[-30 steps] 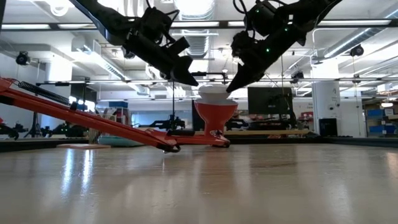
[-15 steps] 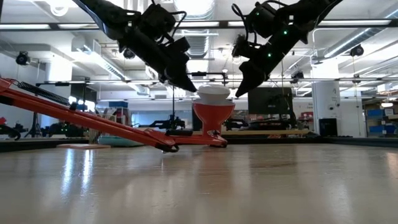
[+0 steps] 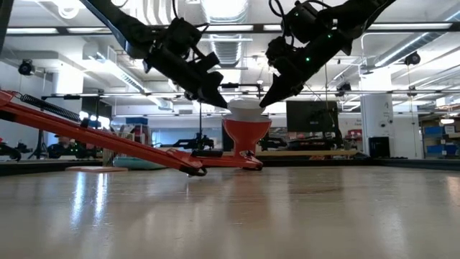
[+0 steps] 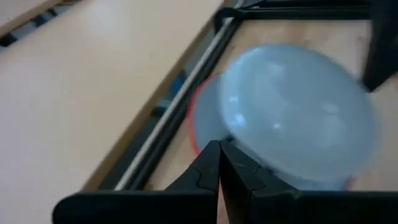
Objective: Screw lightbulb
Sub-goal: Remove the light bulb from the red lamp
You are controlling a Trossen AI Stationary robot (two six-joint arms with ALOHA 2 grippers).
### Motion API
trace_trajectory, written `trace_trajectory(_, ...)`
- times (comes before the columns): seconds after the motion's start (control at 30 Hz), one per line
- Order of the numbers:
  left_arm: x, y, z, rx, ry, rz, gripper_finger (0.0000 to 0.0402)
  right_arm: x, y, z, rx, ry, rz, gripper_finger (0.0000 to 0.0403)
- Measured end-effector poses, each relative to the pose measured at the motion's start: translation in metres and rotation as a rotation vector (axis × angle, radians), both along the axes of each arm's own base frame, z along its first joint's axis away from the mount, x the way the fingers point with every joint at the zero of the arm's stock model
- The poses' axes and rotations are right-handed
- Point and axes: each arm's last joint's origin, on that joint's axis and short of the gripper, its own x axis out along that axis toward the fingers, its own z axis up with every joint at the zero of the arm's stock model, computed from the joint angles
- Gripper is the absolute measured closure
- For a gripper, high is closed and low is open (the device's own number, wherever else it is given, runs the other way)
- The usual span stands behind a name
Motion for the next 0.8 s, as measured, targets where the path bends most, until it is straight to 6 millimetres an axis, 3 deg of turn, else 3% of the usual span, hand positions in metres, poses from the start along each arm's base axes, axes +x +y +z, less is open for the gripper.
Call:
trace_trajectory(0.43,0.008,-0.044,-0.013,-0.081,0.149,-0.12,0.0401,-0.004,-0.008,0.002,-0.137,0.047,-0.106,0.0403)
trace_trajectory(0.67,0.002,-0.042,-0.005,-0.031,0.155,-0.037,0.0401,-0.005,-0.007,0.002,-0.136,0.057,-0.116,0.0403)
trace_trajectory(0.8,-0.002,-0.025,0.004,0.033,0.107,0.04,0.0401,-0.003,-0.004,0.001,-0.052,0.023,-0.017,0.0403)
